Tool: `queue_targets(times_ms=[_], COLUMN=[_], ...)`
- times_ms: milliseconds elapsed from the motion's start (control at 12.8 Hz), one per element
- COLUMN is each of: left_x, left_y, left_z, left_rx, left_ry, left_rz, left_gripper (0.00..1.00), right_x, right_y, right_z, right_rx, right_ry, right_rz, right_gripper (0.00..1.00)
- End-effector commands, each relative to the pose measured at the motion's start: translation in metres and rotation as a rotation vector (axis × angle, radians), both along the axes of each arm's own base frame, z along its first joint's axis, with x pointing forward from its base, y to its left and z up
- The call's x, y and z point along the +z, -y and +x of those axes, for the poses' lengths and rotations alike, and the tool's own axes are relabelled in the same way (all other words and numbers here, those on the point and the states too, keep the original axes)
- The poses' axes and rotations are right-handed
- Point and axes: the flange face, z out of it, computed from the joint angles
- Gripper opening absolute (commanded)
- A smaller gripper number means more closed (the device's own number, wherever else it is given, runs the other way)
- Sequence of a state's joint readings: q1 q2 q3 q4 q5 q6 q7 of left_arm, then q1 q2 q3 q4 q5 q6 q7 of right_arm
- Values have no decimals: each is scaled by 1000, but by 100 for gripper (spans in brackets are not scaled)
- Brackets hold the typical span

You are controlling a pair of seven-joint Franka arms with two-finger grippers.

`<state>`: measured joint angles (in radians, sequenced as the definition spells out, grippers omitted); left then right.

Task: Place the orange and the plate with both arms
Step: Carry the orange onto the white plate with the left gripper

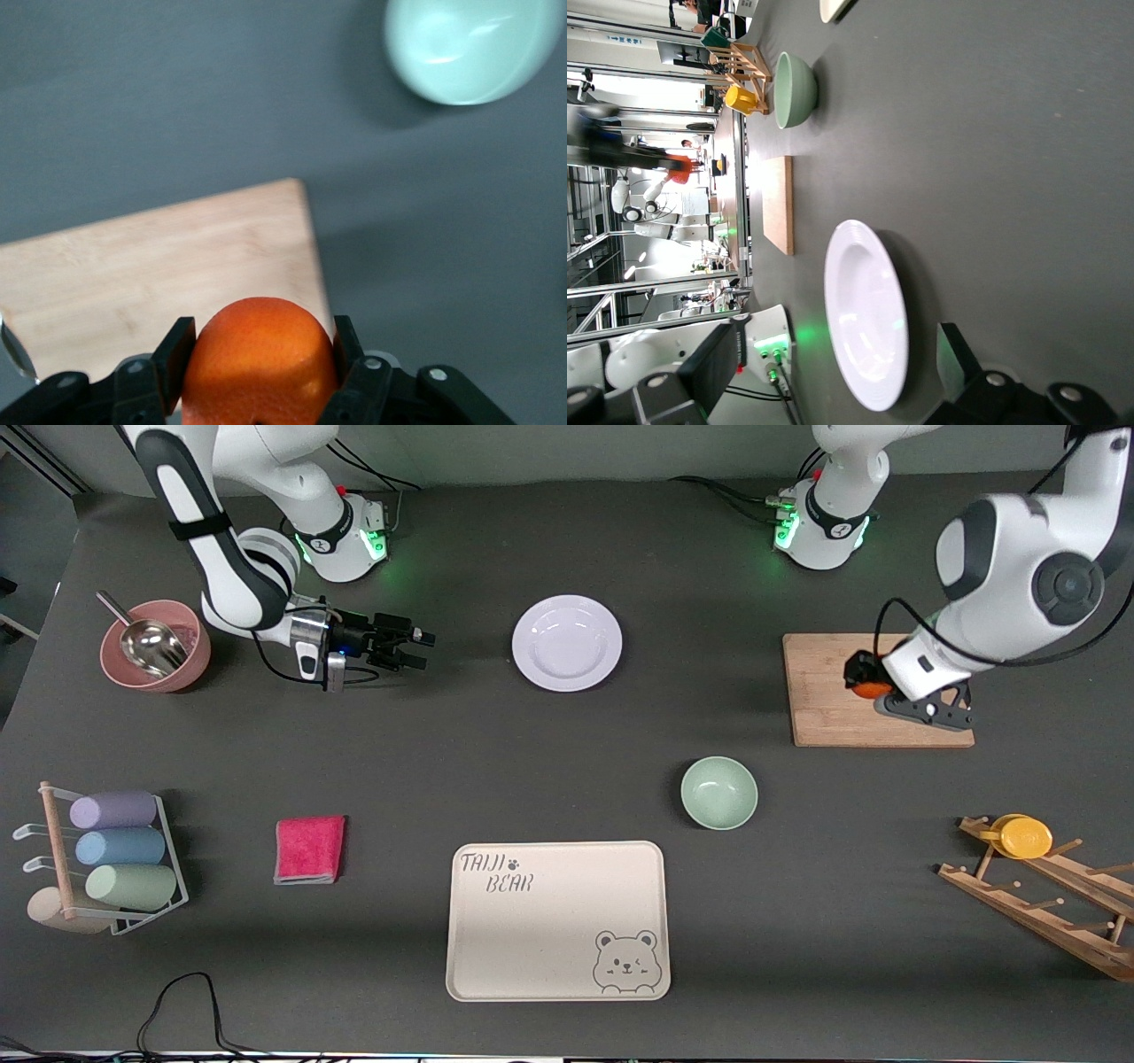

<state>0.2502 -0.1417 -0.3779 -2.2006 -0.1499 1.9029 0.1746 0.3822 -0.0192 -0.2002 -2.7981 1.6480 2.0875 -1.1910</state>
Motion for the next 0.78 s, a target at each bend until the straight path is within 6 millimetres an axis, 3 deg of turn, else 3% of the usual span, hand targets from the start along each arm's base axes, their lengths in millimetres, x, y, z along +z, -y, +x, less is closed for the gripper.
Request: queue_targets(times_ms=[0, 312, 702], left_x=[50, 63, 22], left_y=[60, 182, 290], left_z=[-5, -46, -90], left_rx=[16, 120, 259], left_ry=[-21, 6, 9], left_rz=[-6, -5, 14], left_gripper=[0, 0, 0], right_x=[-37, -58, -69], right_y=[-4, -18, -26], right_z=[-18, -29, -41], right_rx=[-21, -49, -65], right_ry=[27, 40, 26], right_rz=[49, 42, 38], right_gripper=[100, 100, 100])
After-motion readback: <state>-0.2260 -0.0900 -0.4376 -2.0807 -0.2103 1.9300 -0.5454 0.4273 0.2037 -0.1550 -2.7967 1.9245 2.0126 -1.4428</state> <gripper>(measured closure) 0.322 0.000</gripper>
